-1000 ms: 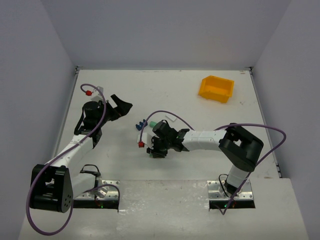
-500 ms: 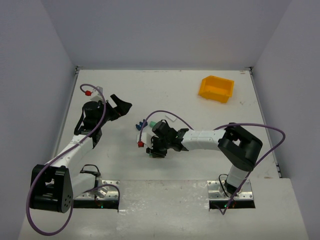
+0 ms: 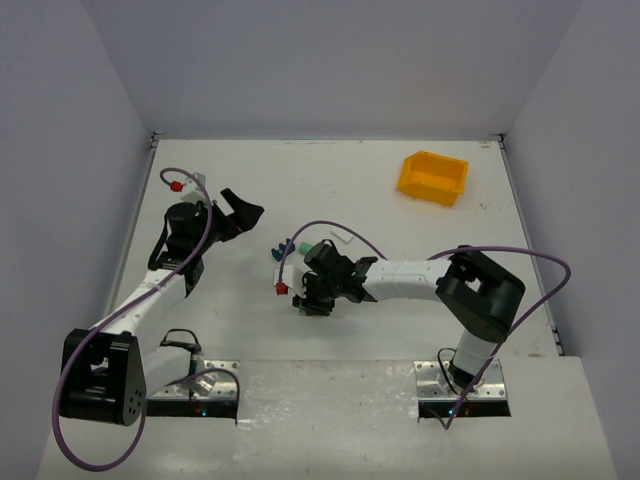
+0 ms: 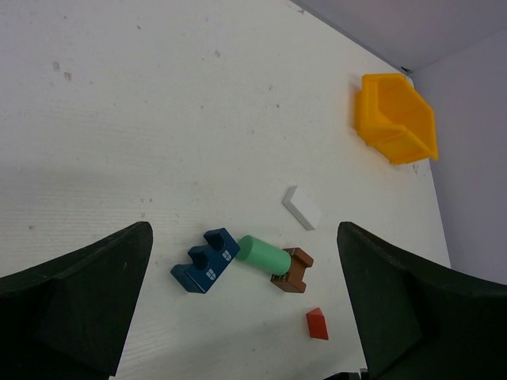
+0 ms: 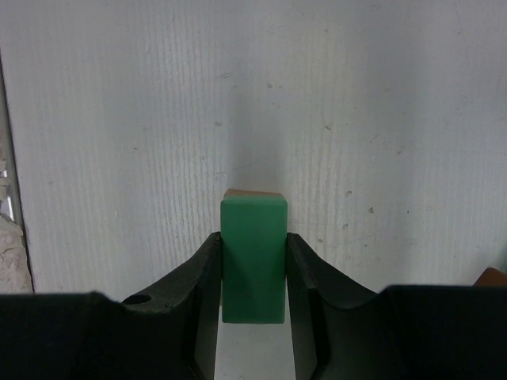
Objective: Build the wood block tower
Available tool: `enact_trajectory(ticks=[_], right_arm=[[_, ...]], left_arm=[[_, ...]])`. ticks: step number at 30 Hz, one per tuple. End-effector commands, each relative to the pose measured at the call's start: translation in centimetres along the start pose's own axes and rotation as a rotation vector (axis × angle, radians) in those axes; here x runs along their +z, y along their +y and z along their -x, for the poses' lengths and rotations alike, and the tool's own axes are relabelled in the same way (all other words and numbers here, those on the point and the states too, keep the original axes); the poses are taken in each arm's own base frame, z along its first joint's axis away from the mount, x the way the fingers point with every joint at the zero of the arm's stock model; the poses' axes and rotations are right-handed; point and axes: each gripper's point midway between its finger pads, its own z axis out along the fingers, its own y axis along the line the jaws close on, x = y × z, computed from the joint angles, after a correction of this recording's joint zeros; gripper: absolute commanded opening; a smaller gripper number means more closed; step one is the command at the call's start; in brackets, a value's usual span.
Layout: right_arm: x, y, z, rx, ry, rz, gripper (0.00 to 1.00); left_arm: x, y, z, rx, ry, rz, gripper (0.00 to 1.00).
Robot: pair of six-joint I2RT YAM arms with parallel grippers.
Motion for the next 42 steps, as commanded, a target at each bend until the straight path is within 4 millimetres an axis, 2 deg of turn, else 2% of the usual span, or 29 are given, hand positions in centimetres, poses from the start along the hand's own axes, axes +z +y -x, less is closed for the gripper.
enact_trajectory(ticks=[1, 15, 21, 23, 24, 25, 26, 31, 34, 35, 36, 39, 42], right_arm=[[-0.3, -0.8, 1.3, -0.010, -0.019, -0.035, 0.34], [-0.6, -0.5, 1.4, 0.010, -0.027, -0.031, 0.43], [-0.8, -0.8, 1.9, 0.017, -0.040, -0.049, 0.56], [-1.0, -1.2, 2.4, 0.014, -0.053, -0.071, 0.67], [-1.3, -1.5, 2.7, 0.013, -0.062, -0.086, 0.79], [-1.5, -1.7, 3.1, 0.011, -0.071, -0.097, 0.96], [-1.9, -2.1, 3.5, 0.010, -0.082, -0.120, 0.98], [-5.0, -3.3, 6.3, 0.026, -0.162, -0.212, 0.99], [-8.4, -4.7, 7.6, 0.154, -0.226, -0.315, 0.99], [-9.4, -5.2, 7.9, 0.196, -0.251, -0.336, 0.99], [-10.6, -5.7, 7.6, 0.276, -0.276, -0.351, 0.99], [-13.5, -8.3, 4.0, 0.527, -0.327, -0.387, 0.99], [-14.9, -9.0, 0.4, 0.687, -0.338, -0.429, 0.99]], left_arm=[[-0.2, -1.4, 1.3, 0.026, -0.044, -0.041, 1.00], [-0.2, -1.5, 1.3, 0.027, -0.046, -0.046, 1.00], [0.0, -1.4, 1.1, 0.025, -0.041, -0.048, 1.00], [0.2, -1.3, 1.0, 0.023, -0.031, -0.045, 1.00], [0.2, -1.3, 0.9, 0.024, -0.026, -0.047, 1.00], [0.3, -1.4, 0.9, 0.026, -0.025, -0.051, 1.00], [0.3, -1.4, 0.8, 0.027, -0.021, -0.052, 1.00], [1.0, -2.0, 0.3, 0.102, 0.016, -0.064, 1.00], [2.6, -2.4, -1.3, 0.184, 0.100, -0.044, 1.00], [2.7, -2.9, -1.2, 0.215, 0.107, -0.040, 1.00], [3.4, -3.0, -2.0, 0.263, 0.143, -0.017, 1.00], [4.4, -4.1, -4.0, 0.395, 0.215, 0.012, 1.00], [5.4, -3.3, -6.2, 0.453, 0.293, 0.027, 1.00]])
